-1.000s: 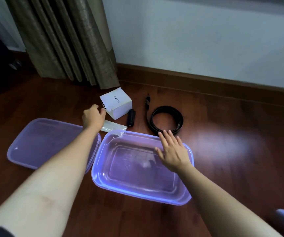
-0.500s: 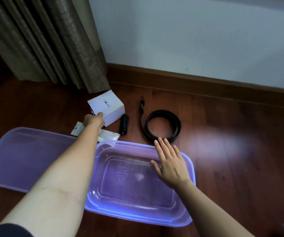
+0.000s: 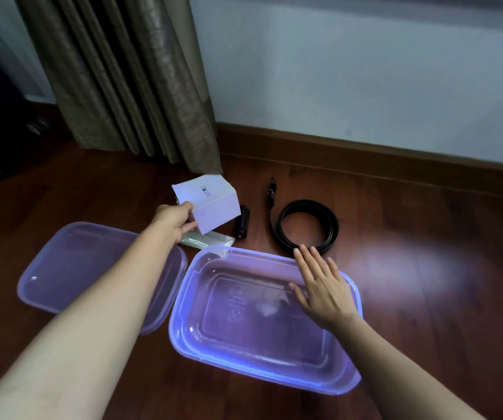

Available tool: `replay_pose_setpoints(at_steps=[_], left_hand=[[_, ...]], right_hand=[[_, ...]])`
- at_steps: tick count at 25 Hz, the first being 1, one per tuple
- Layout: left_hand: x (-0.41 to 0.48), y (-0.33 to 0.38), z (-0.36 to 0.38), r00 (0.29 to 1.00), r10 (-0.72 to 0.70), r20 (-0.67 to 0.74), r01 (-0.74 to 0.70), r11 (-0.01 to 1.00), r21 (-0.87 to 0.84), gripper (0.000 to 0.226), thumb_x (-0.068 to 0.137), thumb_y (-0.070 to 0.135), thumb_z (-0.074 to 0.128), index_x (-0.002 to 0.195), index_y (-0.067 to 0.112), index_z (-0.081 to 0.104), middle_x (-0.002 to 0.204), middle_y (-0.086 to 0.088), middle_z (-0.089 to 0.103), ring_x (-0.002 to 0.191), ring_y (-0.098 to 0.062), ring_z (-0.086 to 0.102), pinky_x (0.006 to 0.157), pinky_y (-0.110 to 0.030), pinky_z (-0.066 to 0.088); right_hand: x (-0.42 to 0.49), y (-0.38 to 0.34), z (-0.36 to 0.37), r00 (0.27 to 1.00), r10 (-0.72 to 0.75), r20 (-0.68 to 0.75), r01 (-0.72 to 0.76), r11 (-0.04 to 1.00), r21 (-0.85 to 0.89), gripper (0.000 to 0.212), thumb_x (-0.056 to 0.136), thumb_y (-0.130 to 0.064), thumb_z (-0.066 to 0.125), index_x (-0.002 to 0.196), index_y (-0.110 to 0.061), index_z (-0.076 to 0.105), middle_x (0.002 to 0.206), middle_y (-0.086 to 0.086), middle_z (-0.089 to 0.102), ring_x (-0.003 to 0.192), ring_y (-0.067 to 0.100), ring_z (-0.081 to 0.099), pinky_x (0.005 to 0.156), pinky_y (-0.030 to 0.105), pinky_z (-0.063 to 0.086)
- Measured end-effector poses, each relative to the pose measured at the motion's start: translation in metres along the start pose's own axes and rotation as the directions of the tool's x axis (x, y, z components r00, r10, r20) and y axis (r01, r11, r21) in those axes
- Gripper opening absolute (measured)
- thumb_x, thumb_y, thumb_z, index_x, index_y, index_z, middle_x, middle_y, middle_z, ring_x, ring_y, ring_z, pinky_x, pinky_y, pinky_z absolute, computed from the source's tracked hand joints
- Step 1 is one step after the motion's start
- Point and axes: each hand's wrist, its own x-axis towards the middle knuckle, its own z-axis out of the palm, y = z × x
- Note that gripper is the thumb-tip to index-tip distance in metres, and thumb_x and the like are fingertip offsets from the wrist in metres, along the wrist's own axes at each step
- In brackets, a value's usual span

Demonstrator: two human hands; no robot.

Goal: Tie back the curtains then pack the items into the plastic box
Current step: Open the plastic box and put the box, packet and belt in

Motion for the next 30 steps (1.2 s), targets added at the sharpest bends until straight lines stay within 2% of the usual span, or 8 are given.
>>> replay_pose_setpoints(at_steps=[6,9,12,16,18,20,24,30], left_hand=[[-0.071,-0.016,-0.046,0.998,0.048,0.049,-0.050,0.998,0.040,0.006,0.087,0.002,0.056,0.088,0.002,0.061,0.082,-0.006,0.060,0.069,-0.011,0.057,0.048,-0.017,0.055],[-0.101,-0.048,-0.059,0.972,0.133,0.194,-0.150,0.986,0.077,0.012,0.090,0.003,0.056,0.080,0.005,0.063,0.081,-0.008,0.062,0.070,-0.012,0.058,0.051,-0.016,0.055],[-0.109,-0.085,-0.067,0.930,0.117,0.348,-0.219,0.937,0.272,0.009,0.089,0.007,0.060,0.084,0.011,0.067,0.081,-0.007,0.066,0.071,-0.015,0.060,0.061,-0.024,0.057],[-0.099,-0.118,-0.061,0.921,0.145,0.362,-0.377,0.569,0.731,0.015,0.090,0.021,0.055,0.097,0.010,0.064,0.084,-0.010,0.068,0.083,-0.033,0.065,0.073,-0.036,0.049],[-0.105,-0.124,-0.050,0.922,0.273,0.275,-0.374,0.447,0.812,0.038,0.093,0.024,0.050,0.127,0.009,0.051,0.112,-0.018,0.065,0.103,-0.040,0.059,0.083,-0.040,0.047],[-0.119,-0.132,-0.039,0.880,0.364,0.306,-0.445,0.402,0.801,0.067,0.090,0.043,0.050,0.146,0.013,0.027,0.143,-0.021,0.043,0.126,-0.039,0.045,0.099,-0.042,0.041],[-0.131,-0.156,-0.019,0.803,0.226,0.551,-0.560,-0.030,0.828,0.113,0.057,0.090,0.011,0.150,0.028,-0.008,0.158,-0.007,-0.020,0.143,-0.041,-0.018,0.117,-0.049,0.003],[-0.106,-0.149,-0.019,0.789,0.202,0.580,-0.565,-0.134,0.814,0.105,0.056,0.079,0.000,0.149,0.032,-0.012,0.155,-0.012,-0.026,0.138,-0.040,-0.030,0.116,-0.049,-0.007]], right_hand=[[-0.022,0.023,-0.010,0.990,0.140,0.012,-0.140,0.990,0.020,0.073,0.081,-0.051,0.030,0.139,-0.009,0.043,0.144,0.010,0.045,0.132,0.030,0.043,0.108,0.046,0.030],[-0.031,0.026,-0.008,0.983,0.168,0.073,-0.174,0.981,0.091,0.083,0.078,-0.055,0.012,0.149,-0.013,0.022,0.156,0.006,0.022,0.145,0.025,0.017,0.115,0.046,0.017],[-0.032,0.025,-0.005,0.979,0.187,0.085,-0.196,0.974,0.113,0.084,0.076,-0.054,0.008,0.150,-0.014,0.016,0.158,0.004,0.016,0.146,0.024,0.012,0.116,0.044,0.015],[-0.032,0.025,-0.003,0.976,0.196,0.089,-0.206,0.972,0.111,0.085,0.076,-0.055,0.007,0.150,-0.013,0.015,0.157,0.005,0.018,0.146,0.023,0.013,0.116,0.041,0.016],[-0.031,0.024,-0.002,0.977,0.194,0.089,-0.204,0.971,0.122,0.085,0.077,-0.055,0.008,0.150,-0.013,0.015,0.157,0.006,0.018,0.146,0.023,0.013,0.117,0.040,0.016],[-0.031,0.024,-0.002,0.978,0.193,0.083,-0.203,0.969,0.138,0.084,0.077,-0.056,0.009,0.150,-0.013,0.016,0.157,0.006,0.019,0.146,0.024,0.013,0.117,0.040,0.017],[-0.032,0.025,-0.001,0.978,0.187,0.088,-0.198,0.970,0.139,0.084,0.079,-0.058,0.010,0.150,-0.013,0.015,0.157,0.006,0.018,0.146,0.024,0.012,0.118,0.040,0.018],[-0.031,0.028,0.001,0.982,0.164,0.096,-0.174,0.978,0.116,0.084,0.081,-0.061,0.016,0.149,-0.012,0.016,0.156,0.007,0.022,0.146,0.024,0.015,0.114,0.041,0.029]])
